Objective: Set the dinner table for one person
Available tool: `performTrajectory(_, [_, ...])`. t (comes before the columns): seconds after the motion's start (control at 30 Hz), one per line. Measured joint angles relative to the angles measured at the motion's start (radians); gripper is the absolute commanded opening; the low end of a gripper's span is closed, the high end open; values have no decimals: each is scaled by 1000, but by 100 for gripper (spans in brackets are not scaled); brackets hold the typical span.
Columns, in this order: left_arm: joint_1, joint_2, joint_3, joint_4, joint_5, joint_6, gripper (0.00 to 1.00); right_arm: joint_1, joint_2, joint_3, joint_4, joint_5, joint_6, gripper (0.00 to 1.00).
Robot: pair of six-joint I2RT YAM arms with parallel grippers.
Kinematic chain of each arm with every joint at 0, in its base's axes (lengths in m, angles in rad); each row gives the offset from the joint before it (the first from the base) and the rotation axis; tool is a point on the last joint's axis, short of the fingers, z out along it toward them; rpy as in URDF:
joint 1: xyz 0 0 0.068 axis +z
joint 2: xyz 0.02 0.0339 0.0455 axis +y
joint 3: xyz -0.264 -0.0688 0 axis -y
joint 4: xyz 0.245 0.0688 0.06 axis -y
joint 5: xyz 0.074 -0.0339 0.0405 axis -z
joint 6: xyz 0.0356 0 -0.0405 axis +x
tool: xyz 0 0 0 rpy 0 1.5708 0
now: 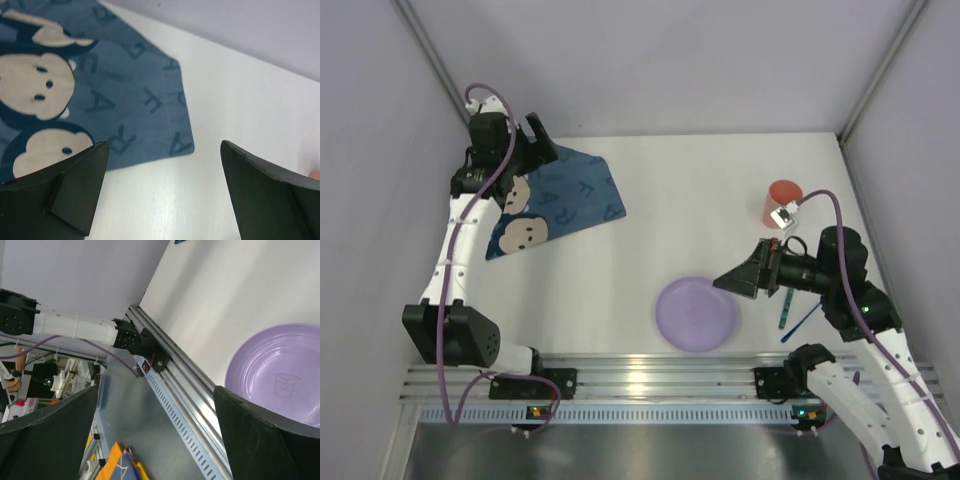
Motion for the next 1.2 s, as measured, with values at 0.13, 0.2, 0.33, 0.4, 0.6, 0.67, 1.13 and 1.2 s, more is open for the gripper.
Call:
performTrajectory(0.13, [16,-3,-48,-90,2,-37,98,0,-65,-77,42,-14,41,100])
performTrajectory(0.2, [34,-4,-105,-108,17,-55,98,0,-89,-85,41,-23,47,100])
performTrajectory(0.33, [53,45,-188,-155,-43,-87,96,0,-83,-74,60,-32,42,100])
performTrajectory(0.4, [54,101,-190,-174,-74,-96,95,0,-61,-74,59,-34,37,100])
performTrajectory(0.6, [53,276,-187,-217,-120,-122,95,0,6,-99,67,-40,39,100])
performTrajectory(0.67, [54,311,-188,-231,-132,-132,95,0,24,-116,66,-42,40,100])
performTrajectory(1.13, [66,548,-100,-212,-158,-113,93,0,32,-126,62,17,51,100])
performTrajectory(1.2, [68,579,-64,-222,-158,-103,88,0,32,-126,66,22,56,100])
